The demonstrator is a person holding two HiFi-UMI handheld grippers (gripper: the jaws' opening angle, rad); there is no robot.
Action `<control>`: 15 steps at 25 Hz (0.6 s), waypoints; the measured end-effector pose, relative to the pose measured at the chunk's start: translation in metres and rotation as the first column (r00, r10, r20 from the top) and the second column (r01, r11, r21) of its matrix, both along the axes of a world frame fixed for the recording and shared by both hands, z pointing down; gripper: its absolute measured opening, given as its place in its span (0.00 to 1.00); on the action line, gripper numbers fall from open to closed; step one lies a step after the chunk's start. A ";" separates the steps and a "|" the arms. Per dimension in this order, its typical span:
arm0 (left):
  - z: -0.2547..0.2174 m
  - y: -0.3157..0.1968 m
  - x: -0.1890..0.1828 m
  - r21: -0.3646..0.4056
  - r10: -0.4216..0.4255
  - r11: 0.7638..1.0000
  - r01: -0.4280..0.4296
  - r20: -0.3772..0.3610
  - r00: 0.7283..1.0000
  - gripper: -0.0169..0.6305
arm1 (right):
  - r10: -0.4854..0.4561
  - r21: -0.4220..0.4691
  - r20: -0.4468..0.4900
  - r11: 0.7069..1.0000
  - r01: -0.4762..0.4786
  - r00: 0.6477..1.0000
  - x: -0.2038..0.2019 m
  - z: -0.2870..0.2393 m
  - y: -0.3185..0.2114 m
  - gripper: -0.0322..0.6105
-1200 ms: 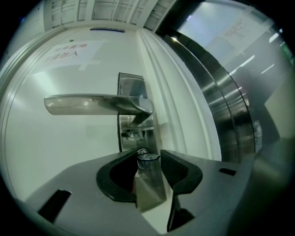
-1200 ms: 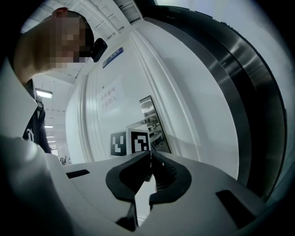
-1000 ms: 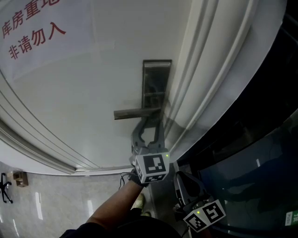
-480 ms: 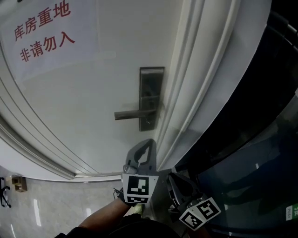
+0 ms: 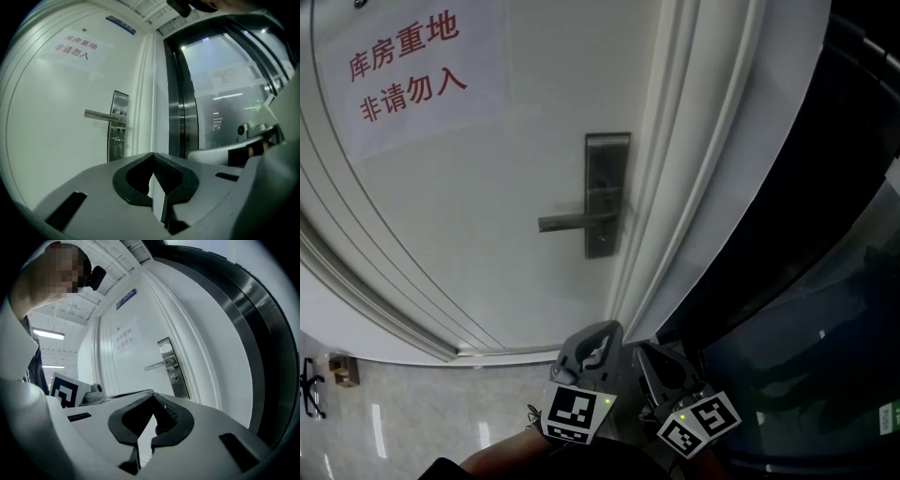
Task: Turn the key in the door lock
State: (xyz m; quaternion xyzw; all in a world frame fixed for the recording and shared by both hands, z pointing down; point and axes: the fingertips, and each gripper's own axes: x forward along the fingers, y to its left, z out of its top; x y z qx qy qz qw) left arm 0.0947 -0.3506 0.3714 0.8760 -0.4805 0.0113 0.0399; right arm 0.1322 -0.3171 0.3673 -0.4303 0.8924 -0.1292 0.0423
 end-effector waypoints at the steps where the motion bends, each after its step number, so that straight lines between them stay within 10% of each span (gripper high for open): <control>1: -0.002 0.002 -0.001 0.006 -0.002 1.000 0.002 0.000 1.000 0.04 | -0.001 0.002 -0.001 1.000 0.001 1.000 -0.001 -0.001 0.001 0.07; 15: -0.010 0.023 0.000 0.025 -0.007 1.000 0.007 -0.003 1.000 0.03 | -0.009 0.016 0.001 1.000 0.009 1.000 -0.001 -0.005 0.013 0.07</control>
